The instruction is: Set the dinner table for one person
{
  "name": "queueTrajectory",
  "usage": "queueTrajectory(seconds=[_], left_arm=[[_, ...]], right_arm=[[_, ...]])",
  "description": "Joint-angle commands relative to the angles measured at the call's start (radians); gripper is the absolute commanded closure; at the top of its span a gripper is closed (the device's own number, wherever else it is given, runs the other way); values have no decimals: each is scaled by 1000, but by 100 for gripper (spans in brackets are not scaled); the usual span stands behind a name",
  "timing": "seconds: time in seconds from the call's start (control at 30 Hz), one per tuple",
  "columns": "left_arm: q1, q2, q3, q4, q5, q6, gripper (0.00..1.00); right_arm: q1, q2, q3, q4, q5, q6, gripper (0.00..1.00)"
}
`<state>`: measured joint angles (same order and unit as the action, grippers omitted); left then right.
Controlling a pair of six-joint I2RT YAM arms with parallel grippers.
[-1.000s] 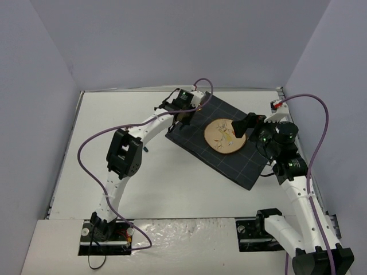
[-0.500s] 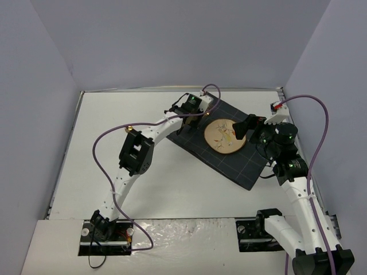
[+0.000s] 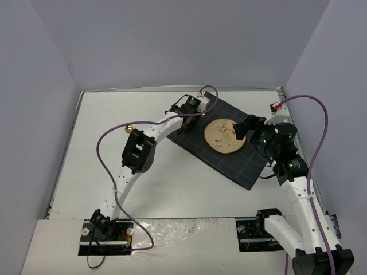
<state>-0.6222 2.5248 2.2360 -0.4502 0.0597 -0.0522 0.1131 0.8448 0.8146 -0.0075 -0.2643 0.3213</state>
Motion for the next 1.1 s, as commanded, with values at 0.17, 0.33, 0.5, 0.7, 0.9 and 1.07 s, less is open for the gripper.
queueTrajectory(seconds=[0.17, 0.33, 0.5, 0.7, 0.9, 1.07], left_arm=[[16, -81, -53, 9, -46, -13, 100], [18, -101, -89, 15, -46, -15, 100], [18, -113, -110, 15, -46, -14, 100], [18, -135, -139, 29, -49, -3, 100], [19, -139, -142, 34, -45, 6, 93], [19, -141, -143, 32, -39, -2, 80]], right_arm=[[8, -13, 23, 51, 24, -15, 0], [8, -9, 26, 52, 24, -17, 0], [8, -9, 24, 52, 23, -18, 0], [8, -12, 21, 52, 22, -19, 0], [8, -15, 13, 51, 19, -19, 0], [8, -20, 9, 52, 19, -19, 0]])
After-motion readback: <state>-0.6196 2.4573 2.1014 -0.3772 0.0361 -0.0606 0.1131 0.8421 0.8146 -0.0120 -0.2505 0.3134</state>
